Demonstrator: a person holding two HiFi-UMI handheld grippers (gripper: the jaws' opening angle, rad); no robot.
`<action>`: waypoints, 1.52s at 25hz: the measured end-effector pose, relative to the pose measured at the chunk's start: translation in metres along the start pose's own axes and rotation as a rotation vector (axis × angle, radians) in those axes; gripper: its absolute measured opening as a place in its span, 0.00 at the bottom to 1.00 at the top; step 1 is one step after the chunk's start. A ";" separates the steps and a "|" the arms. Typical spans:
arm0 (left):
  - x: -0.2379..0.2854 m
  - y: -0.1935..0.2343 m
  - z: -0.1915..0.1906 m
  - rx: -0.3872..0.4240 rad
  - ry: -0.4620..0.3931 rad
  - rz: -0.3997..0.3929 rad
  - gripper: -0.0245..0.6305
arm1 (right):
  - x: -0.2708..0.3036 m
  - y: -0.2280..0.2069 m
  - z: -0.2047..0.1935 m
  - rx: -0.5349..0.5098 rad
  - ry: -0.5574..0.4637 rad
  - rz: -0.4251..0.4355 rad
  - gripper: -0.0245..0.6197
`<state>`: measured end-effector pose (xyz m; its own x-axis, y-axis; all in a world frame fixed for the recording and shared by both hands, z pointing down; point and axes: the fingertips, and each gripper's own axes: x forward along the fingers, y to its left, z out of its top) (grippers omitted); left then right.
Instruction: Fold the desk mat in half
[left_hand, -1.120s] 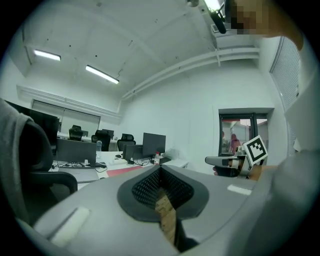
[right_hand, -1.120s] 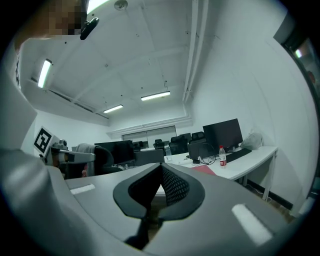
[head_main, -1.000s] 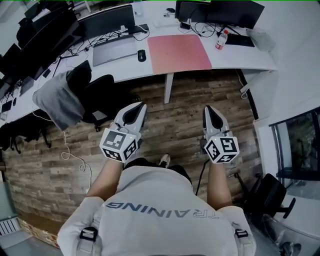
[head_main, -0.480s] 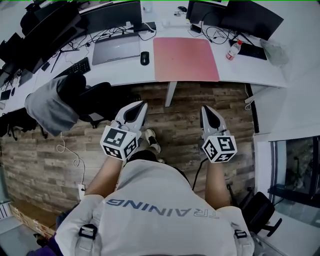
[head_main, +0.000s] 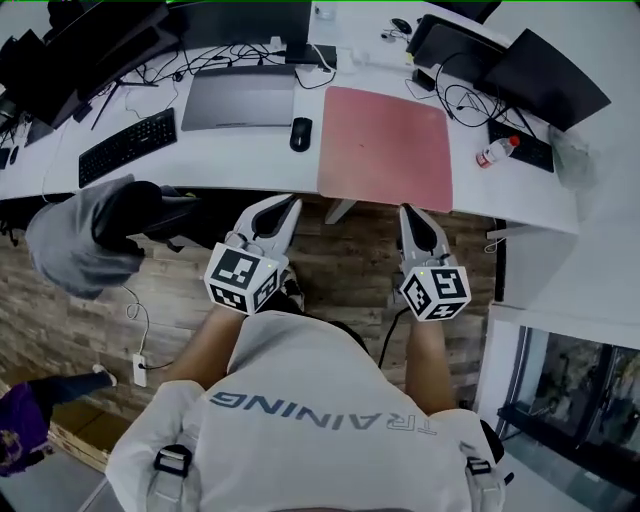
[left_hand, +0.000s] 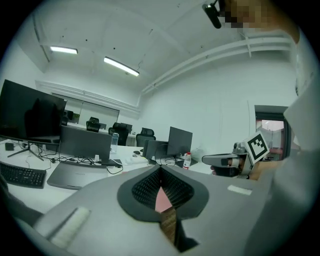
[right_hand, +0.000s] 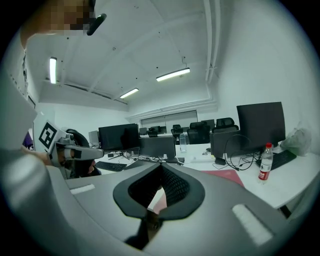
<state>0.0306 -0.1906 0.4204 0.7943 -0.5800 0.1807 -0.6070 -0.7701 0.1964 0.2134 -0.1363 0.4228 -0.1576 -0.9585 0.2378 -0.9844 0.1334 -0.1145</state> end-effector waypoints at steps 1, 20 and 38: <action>0.008 0.009 0.001 -0.005 0.003 0.006 0.04 | 0.013 -0.003 0.001 0.000 0.005 0.008 0.06; 0.065 0.044 0.003 -0.065 0.038 0.314 0.04 | 0.141 -0.050 -0.012 -0.027 0.174 0.335 0.07; 0.033 0.074 -0.049 -0.169 0.086 0.370 0.04 | 0.191 0.039 -0.215 -0.577 0.704 0.433 0.26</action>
<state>0.0107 -0.2532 0.4879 0.5209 -0.7796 0.3476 -0.8525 -0.4550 0.2571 0.1285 -0.2603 0.6714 -0.3370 -0.4563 0.8236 -0.6893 0.7154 0.1143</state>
